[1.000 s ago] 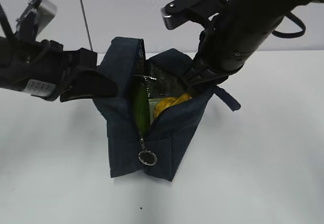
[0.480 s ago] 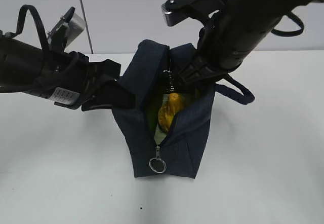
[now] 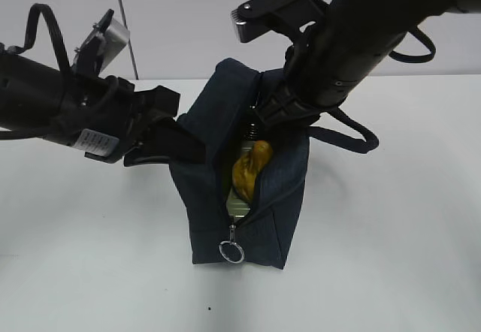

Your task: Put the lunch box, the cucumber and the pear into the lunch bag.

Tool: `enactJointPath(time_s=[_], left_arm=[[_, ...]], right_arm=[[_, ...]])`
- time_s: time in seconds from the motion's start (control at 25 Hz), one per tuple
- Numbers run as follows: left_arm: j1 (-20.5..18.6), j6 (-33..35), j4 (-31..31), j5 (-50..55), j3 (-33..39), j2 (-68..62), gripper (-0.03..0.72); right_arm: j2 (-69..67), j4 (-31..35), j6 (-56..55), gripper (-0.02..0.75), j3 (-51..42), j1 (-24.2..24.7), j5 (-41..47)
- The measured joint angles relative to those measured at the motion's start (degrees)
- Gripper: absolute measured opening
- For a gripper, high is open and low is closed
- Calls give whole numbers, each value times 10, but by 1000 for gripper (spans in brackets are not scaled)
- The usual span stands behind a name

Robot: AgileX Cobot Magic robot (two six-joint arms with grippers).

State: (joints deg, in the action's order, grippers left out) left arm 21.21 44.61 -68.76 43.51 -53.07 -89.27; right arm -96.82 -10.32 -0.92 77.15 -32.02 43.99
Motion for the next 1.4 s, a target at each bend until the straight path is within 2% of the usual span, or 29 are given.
enactJointPath(time_s=[0.08, 0.2, 0.32, 0.52, 0.6, 1.0, 1.4], left_arm=[[0, 0, 0, 14, 0, 0, 4], [0, 0, -2, 34, -1, 0, 52], [0, 1, -3, 39, -3, 0, 135], [0, 1, -3, 40, -5, 0, 323], [0, 1, -3, 42, -5, 1, 361], [-9, 61, 13, 83, -5, 2, 386], [-9, 99, 68, 116, -5, 2, 386]], right_arm=[[0, 1, 2, 317, 0, 0, -9], [0, 1, 4, 403, 0, 0, -16], [0, 1, 4, 423, 0, 0, -20], [4, 1, 4, 430, 0, 0, -22], [14, 1, 4, 430, 0, 0, -22], [116, 23, 13, 413, 0, 0, 22], [195, 210, 142, 321, 0, 0, 120]])
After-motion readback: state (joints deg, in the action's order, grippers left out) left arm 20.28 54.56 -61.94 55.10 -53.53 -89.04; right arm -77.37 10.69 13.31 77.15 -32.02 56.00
